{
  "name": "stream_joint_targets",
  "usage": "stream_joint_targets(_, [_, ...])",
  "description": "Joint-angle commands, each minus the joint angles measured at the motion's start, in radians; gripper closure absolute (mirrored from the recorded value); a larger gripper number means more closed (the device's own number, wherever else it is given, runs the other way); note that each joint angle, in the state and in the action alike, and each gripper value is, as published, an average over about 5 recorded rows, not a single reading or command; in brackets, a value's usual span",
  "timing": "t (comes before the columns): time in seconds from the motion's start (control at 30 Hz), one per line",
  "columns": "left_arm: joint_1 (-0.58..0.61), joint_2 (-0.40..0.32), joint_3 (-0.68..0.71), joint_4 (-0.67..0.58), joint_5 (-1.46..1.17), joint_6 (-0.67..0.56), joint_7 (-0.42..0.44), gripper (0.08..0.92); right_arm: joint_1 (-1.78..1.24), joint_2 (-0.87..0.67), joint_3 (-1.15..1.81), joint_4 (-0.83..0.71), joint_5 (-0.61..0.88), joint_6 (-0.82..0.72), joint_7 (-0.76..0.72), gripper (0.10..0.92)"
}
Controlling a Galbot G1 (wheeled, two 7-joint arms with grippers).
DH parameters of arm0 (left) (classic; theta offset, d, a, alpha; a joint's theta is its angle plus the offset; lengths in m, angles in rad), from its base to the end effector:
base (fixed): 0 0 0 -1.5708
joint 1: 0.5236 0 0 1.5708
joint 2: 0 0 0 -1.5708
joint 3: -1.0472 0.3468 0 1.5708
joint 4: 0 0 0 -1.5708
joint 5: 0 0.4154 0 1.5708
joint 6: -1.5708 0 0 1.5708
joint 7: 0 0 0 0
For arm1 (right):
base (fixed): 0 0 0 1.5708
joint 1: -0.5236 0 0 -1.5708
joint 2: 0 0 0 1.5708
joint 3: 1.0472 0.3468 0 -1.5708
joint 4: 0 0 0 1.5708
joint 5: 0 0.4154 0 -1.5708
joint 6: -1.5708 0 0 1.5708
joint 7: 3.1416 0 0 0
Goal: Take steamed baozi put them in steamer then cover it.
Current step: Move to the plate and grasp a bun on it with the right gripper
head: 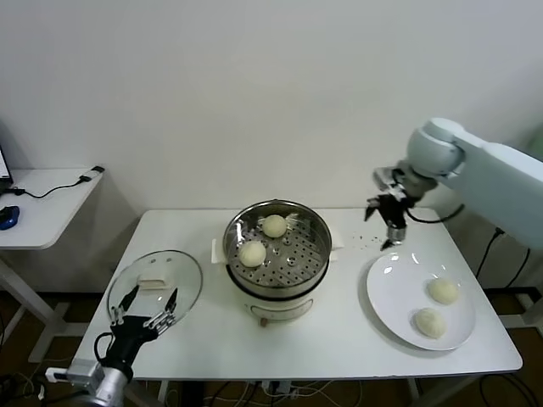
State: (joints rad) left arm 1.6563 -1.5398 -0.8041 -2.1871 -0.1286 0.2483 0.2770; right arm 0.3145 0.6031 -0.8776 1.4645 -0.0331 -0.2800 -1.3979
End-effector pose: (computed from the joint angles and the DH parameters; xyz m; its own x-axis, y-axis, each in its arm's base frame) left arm 0.2078 0.0971 -0.2714 -0.9732 0.0589 0.2222 0.0591 0.9982 -0.0057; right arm 0.5593 -0.0910 -0.0474 -0.1158 -0.1012 0.9881 -0.9722 -0.1923 -0.1336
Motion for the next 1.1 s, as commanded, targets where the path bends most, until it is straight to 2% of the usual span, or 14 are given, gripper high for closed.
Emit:
stream_joint_targets(0.03, [0.013,0.001,-0.003,-0.002,0.0,-0.003,-0.002,0.177,-0.341,-0.182,0.231,0.088,-0.163,0.068,-0.011,0.203])
stream_joint_targets(0.4, [0.031,-0.009,-0.011,-0.001,0.012,-0.004,-0.004,0.177,-0.586,-0.141,0.377,0.024,-0.26,0.137,-0.004,0.203])
stream_joint_targets(0.83, [0.03,-0.007,-0.013,0.013,0.025,-0.003,-0.004,0.177,-0.681,-0.083,0.436,-0.055,-0.332,0.176,0.036,0.203])
stream_joint_targets(1.1, [0.032,-0.006,-0.008,0.014,0.027,-0.007,-0.007,0.177,-0.713,-0.053,0.467,-0.105,-0.358,0.17,0.111,0.203])
